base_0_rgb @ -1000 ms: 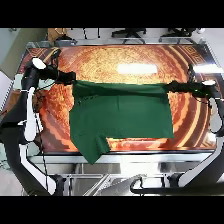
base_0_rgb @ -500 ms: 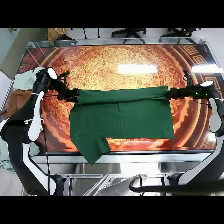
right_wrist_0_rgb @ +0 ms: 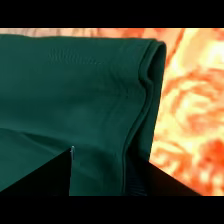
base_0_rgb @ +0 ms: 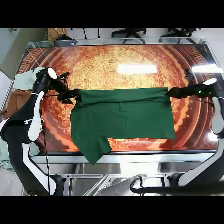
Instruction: Fold the shirts.
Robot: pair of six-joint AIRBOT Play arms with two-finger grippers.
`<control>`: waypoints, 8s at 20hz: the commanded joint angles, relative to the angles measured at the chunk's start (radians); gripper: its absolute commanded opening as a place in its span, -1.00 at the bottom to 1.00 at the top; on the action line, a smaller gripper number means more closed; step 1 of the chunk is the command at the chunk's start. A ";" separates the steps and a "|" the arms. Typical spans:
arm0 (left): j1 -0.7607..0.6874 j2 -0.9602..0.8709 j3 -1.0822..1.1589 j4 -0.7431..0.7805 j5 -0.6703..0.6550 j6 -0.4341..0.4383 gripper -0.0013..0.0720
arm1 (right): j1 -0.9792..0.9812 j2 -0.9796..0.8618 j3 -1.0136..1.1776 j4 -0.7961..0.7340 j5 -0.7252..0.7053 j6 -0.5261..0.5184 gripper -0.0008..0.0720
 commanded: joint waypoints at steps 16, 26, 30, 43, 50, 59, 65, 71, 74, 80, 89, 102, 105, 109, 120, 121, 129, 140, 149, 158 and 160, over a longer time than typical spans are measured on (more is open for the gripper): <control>0.032 0.954 -1.531 -0.488 0.522 0.148 0.65 | -0.288 0.203 -0.377 -0.116 0.270 0.167 0.10; 0.032 0.735 -1.371 -0.542 0.536 0.290 -0.91 | -0.184 0.205 -0.618 -0.117 0.262 0.135 0.10; 0.032 0.790 -1.292 -0.539 0.497 0.290 -0.92 | -0.120 0.207 -0.638 -0.116 0.299 0.135 0.00; 0.032 1.235 -1.240 -0.217 0.142 0.083 -0.92 | -0.095 0.520 -0.666 -0.401 0.341 0.348 -0.90; 0.032 1.190 -1.076 -0.172 0.266 0.114 -0.92 | -0.093 0.545 -0.618 -0.071 0.197 0.237 -0.90; 0.019 0.604 -0.636 -0.204 0.387 0.251 -0.92 | -0.011 0.290 -0.489 0.146 -0.101 0.032 -0.88; -0.002 0.363 -0.543 -0.202 0.437 0.281 -0.90 | -0.008 0.217 -0.445 0.142 -0.100 -0.017 -0.52; 0.029 0.313 -0.346 -0.157 0.237 0.200 0.92 | -0.035 0.224 -0.288 -0.065 -0.034 0.090 0.63; 0.072 0.314 -0.282 -0.162 0.086 0.175 0.92 | -0.034 0.177 -0.288 -0.063 -0.026 0.090 0.63; 0.090 0.415 -0.334 -0.179 0.048 0.175 0.91 | -0.026 0.074 -0.289 0.024 0.061 0.070 0.60; -0.117 0.460 -0.435 -0.258 0.274 0.186 -0.92 | 0.014 0.064 -0.227 0.069 0.165 0.022 -0.90; -0.643 -0.150 0.032 -0.337 0.604 0.083 -0.92 | 0.022 0.349 0.014 0.379 0.511 0.132 -0.90; -0.659 -0.239 0.167 -0.337 0.586 0.037 -0.92 | 0.038 0.356 0.014 0.381 0.543 0.133 -0.90; -0.646 -0.249 0.216 -0.414 0.524 0.037 -0.92 | 0.046 0.356 0.014 0.379 0.560 0.143 -0.90; -0.149 0.546 -0.064 -0.422 0.123 0.188 -0.92 | 0.245 0.354 0.013 0.383 0.358 0.195 -0.90; -0.087 0.632 -0.104 -0.421 0.124 0.204 -0.93 | 0.328 0.352 0.013 0.381 0.296 0.194 -0.90; 0.339 1.057 -0.385 -0.426 0.124 0.282 -0.92 | 1.082 0.068 0.013 0.140 -0.414 0.194 0.12; 0.439 1.148 -0.502 -0.442 0.144 0.325 -0.92 | 0.793 0.220 0.013 0.090 -0.275 0.235 0.24; 0.440 1.148 -0.502 -0.441 0.142 0.325 -0.92 | 0.373 0.072 0.013 -0.067 0.107 0.412 0.84; 0.440 1.148 -0.502 -0.439 0.140 0.325 -0.92 | 0.498 -0.119 0.013 0.110 0.106 0.328 0.81; 0.439 1.148 -0.502 -0.439 0.140 0.325 -0.92 | 0.518 -0.120 0.013 0.117 0.097 0.323 0.68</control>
